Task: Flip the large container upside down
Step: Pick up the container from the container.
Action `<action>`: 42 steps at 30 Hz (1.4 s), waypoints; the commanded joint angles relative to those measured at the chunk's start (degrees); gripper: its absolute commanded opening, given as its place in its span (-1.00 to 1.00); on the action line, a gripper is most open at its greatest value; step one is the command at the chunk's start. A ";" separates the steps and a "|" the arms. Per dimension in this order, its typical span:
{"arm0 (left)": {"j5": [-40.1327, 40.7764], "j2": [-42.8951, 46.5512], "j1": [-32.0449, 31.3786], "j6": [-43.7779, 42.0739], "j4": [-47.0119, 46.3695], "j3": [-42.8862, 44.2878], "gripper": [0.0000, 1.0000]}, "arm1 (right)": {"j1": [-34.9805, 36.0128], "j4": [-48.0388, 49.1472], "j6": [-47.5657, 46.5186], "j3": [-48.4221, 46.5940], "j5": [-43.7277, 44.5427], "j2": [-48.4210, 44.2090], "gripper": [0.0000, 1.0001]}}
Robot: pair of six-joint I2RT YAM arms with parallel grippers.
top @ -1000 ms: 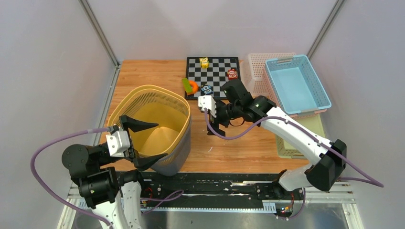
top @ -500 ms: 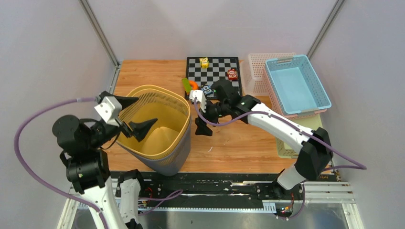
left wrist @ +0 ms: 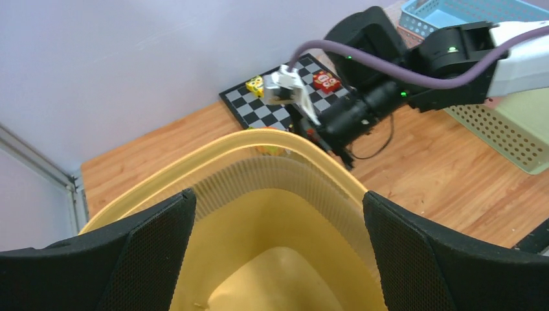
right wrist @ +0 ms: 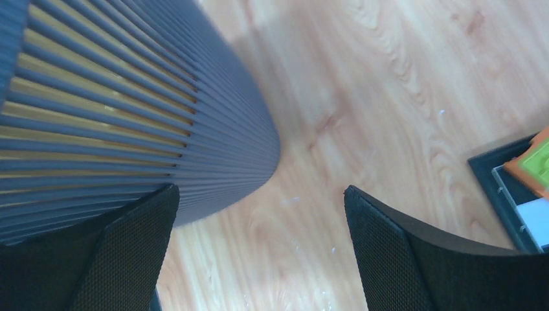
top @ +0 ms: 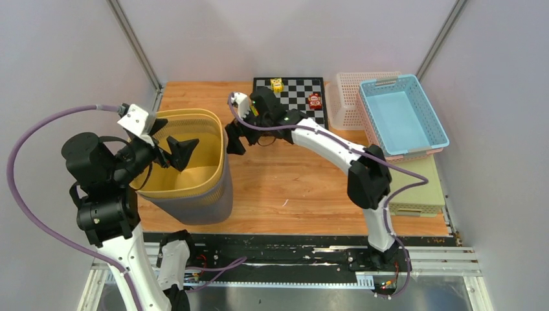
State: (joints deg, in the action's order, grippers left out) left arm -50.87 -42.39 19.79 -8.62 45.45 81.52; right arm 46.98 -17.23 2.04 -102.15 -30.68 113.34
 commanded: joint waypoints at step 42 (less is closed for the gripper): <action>33.20 -24.59 -35.50 6.29 14.99 8.84 0.92 | -14.92 -7.55 -11.18 15.15 14.62 -14.55 1.00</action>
State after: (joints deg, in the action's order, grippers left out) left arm -19.38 -66.22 -14.22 -3.16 60.05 91.59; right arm 32.08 -25.21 -8.05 -87.83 -16.71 98.78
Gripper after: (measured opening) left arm 0.992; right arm 0.999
